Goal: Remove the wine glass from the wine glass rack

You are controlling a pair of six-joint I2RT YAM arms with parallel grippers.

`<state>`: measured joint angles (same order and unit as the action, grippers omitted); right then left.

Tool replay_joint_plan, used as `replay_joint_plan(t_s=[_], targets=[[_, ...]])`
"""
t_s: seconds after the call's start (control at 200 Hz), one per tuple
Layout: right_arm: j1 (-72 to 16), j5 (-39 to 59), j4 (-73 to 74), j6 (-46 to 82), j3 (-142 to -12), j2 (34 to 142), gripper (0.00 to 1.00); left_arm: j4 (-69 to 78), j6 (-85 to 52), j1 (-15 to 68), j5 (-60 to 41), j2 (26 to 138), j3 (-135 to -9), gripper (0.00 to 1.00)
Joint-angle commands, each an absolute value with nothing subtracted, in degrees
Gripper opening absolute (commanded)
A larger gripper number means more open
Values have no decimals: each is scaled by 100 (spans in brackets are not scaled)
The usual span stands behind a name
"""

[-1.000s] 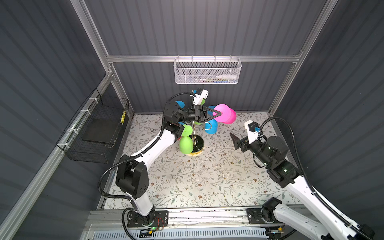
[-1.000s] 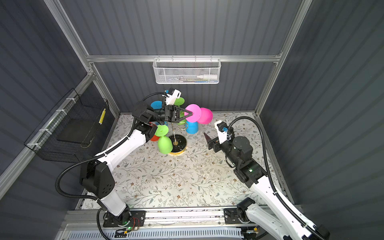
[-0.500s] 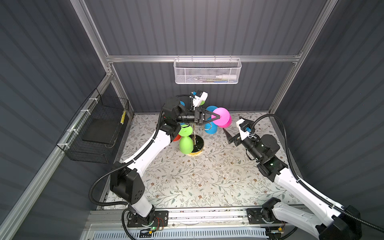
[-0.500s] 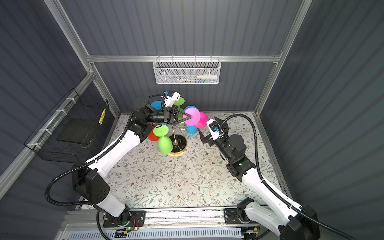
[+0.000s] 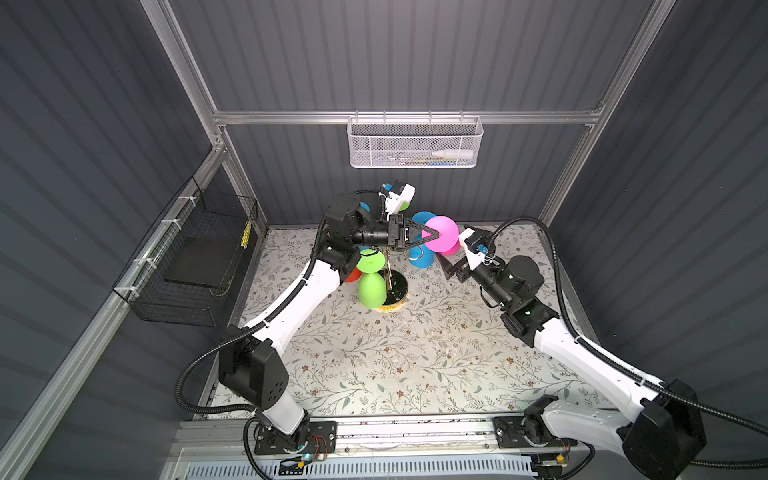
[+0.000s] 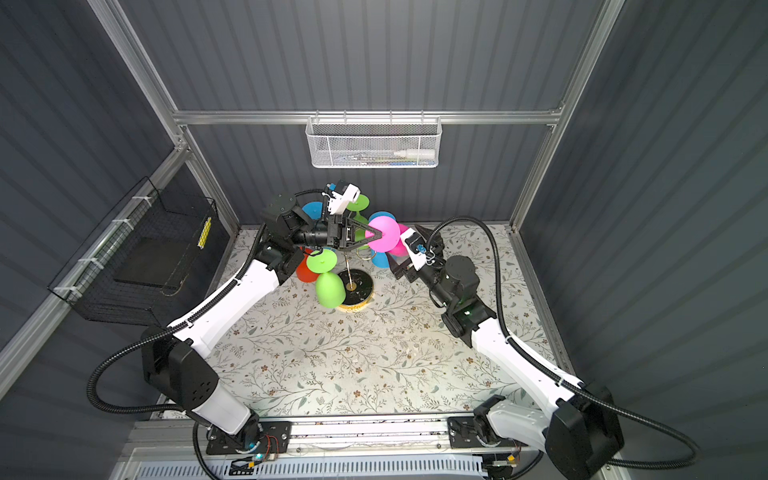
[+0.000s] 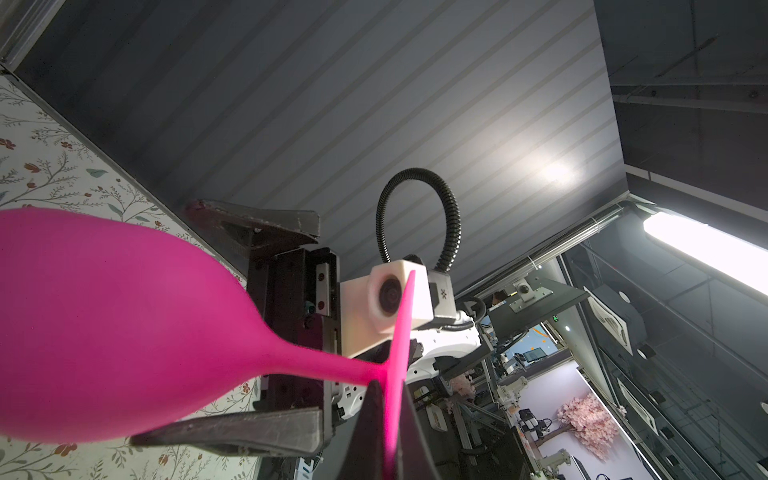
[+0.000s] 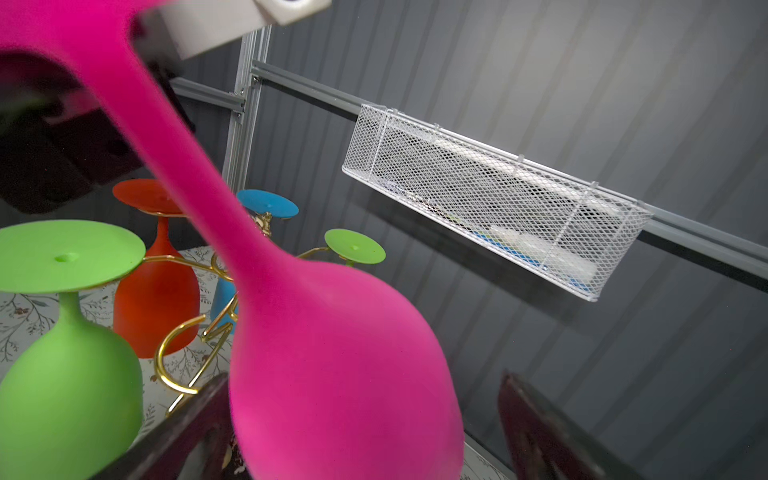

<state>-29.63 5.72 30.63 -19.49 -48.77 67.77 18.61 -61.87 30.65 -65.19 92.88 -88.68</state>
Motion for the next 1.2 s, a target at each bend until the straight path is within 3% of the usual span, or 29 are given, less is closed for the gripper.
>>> replay_joint_plan(t_s=[0.0, 0.275, 0.58, 1.196], targets=[[-2924, 602, 3359, -1891, -5108, 6926, 99, 1811, -6117, 3073, -6708, 9106, -9044, 0], [-2889, 920, 3055, -1799, -5204, 6898, 92, 1376, -5758, 3059, -6637, 9053, -9109, 0], [-2764, 1173, 2706, -1591, -4703, 6161, 99, 1289, -5685, 3006, -6630, 9093, -9178, 0], [-2785, 1301, 3243, -1393, -5410, 7384, 99, 1318, -5735, 3006, -6659, 9057, -9158, 0]])
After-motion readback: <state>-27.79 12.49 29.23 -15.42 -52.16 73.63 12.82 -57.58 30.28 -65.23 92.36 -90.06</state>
